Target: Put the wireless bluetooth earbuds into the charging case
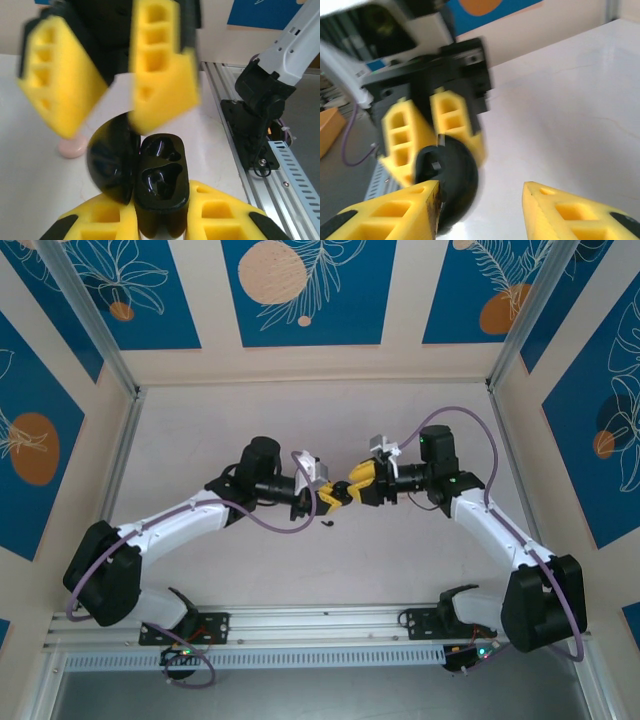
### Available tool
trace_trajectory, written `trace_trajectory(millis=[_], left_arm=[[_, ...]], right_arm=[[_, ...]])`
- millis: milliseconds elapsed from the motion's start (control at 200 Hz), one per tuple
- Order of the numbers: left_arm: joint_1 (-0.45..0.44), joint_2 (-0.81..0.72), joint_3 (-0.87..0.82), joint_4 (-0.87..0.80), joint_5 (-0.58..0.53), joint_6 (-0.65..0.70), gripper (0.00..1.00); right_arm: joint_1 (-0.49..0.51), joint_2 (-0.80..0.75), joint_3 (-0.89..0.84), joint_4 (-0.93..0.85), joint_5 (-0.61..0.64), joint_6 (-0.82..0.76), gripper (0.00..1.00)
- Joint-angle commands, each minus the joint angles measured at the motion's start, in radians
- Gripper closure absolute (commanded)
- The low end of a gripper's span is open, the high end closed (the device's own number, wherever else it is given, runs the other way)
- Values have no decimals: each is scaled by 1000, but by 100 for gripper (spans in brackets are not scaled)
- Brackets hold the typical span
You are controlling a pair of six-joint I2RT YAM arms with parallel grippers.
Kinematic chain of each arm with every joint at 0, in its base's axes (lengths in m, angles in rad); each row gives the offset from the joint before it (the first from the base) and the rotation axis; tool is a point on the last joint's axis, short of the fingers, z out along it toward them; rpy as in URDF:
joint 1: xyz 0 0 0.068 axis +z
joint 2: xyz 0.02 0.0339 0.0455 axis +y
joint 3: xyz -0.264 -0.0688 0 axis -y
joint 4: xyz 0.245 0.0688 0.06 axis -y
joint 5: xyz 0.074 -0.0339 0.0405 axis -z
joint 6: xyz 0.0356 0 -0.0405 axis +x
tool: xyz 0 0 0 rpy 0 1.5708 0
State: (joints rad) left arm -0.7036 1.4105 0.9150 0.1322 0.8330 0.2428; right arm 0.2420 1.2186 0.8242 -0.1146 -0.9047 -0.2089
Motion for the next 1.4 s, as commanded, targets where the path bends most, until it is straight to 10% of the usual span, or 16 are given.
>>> trace_trajectory(millis=[0, 505, 685, 945, 1395], left_arm=[[-13, -43, -8, -19, 41, 36, 82], [84, -41, -113, 112, -68, -133, 82], [121, -45, -106, 14, -228, -174, 82], [239, -81, -136, -68, -390, -315, 83], [273, -135, -143, -193, -526, -324, 82]], right_arm=[[-26, 15, 42, 39, 53, 51, 53], [-35, -3, 161, -192, 99, 126, 53], [27, 8, 211, -346, 309, 157, 53], [100, 133, 305, -556, 572, 481, 52], [302, 404, 334, -708, 619, 1106, 56]])
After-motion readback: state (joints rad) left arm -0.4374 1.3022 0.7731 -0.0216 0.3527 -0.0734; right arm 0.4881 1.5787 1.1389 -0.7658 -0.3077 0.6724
